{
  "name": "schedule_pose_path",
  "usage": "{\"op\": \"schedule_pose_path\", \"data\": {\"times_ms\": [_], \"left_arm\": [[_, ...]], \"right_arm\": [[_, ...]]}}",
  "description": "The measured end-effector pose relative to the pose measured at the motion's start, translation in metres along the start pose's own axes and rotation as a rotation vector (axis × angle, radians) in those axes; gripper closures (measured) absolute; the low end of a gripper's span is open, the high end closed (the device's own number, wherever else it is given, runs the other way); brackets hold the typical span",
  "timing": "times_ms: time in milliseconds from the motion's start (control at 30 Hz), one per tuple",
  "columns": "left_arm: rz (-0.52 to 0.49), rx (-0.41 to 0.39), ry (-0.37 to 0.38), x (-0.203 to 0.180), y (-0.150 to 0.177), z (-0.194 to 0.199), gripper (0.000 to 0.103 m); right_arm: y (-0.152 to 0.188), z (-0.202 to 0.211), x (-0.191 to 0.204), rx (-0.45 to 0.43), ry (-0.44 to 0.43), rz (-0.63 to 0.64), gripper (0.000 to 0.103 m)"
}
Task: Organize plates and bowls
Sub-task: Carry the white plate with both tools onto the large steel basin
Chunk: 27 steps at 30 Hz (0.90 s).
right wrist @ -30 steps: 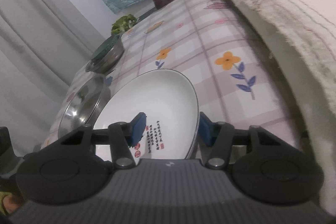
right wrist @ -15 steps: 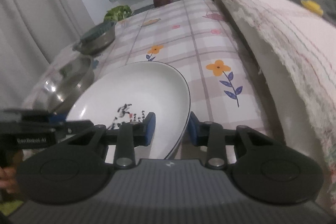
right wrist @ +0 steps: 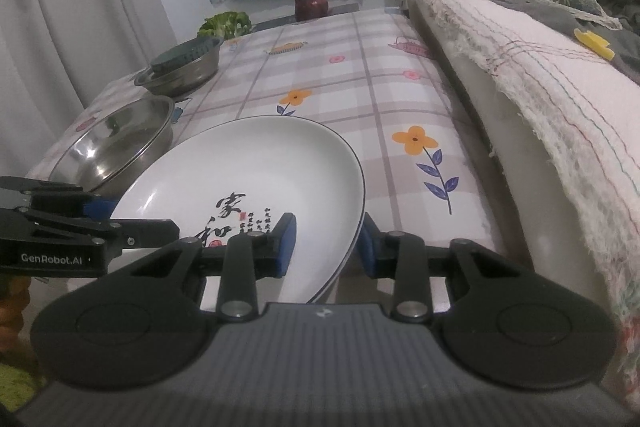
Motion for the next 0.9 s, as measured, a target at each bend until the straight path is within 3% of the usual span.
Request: {"op": "schedule_pose_path", "data": {"times_ms": [233,900], "left_arm": [[0.032,0.010,-0.010,0.001,-0.001,0.001,0.055],[0.095,0.025,-0.010,0.006,-0.016,0.007,0.056]], "right_arm": [[0.000,-0.001,0.005,-0.017,0.028,0.001,0.065],[-0.014,-0.001,0.005,-0.022,0.034,-0.067,0.065]]}}
Point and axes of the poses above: each gripper's, at about its wrist camera, not at the fingertips, and z roughly against the way its jaws point, x to its left, y to its underside, the point moved 9 cm from there along -z, roughly the way its jaws point, and after that the axes turned 5 degrees about -z, right-handed, at the moved point
